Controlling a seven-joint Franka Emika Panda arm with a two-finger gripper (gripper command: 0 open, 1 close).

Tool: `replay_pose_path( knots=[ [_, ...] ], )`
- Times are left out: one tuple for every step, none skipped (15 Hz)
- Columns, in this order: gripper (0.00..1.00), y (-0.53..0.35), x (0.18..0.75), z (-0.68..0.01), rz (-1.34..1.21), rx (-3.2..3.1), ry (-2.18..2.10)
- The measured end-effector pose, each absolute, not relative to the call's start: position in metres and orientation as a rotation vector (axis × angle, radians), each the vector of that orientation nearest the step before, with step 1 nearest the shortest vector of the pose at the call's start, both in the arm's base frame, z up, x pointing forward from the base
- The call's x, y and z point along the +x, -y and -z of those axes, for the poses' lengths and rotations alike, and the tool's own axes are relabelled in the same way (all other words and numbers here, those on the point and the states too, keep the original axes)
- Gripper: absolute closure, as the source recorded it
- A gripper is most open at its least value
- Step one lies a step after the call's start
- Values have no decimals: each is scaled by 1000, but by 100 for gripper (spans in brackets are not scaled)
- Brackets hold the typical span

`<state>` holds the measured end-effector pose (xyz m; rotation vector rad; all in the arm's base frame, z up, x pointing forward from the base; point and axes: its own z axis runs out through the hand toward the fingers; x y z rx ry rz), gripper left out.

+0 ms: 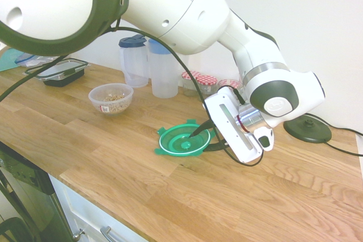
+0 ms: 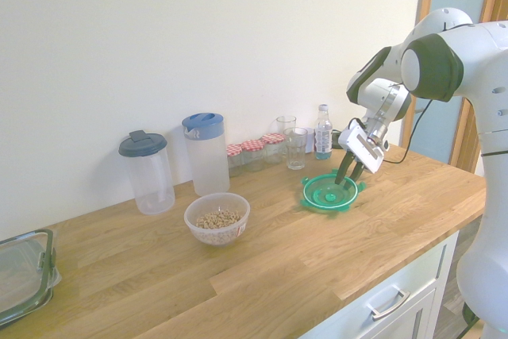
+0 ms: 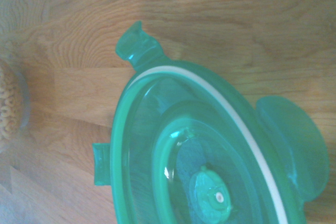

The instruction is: Cover the lid of food container

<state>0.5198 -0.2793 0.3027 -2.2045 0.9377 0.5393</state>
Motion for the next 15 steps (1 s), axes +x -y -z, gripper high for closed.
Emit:
replay_pose_path(
  knots=[
    [100,279,519,-301,-540,-2202,-939],
    [100,278,517,-297,-540,-2200,-942],
    [100,278,515,-294,-540,-2199,-941],
    [100,277,514,-290,-542,-2196,-940],
    [100,276,512,-287,-542,-2194,-942],
    [100,276,511,-284,-542,-2192,-943],
    [100,274,510,-283,-544,-2189,-942],
    [100,274,510,-282,-545,-2188,-940],
    [100,274,510,-281,-544,-2189,-939],
    [100,274,510,-281,-542,-2189,-939],
    [100,275,509,-282,-540,-2190,-940],
    [100,276,509,-285,-531,-2192,-939],
    [100,279,509,-293,-512,-2199,-936],
    [100,282,508,-306,-484,-2215,-934],
    [100,286,506,-326,-449,-2251,-927]
  ],
)
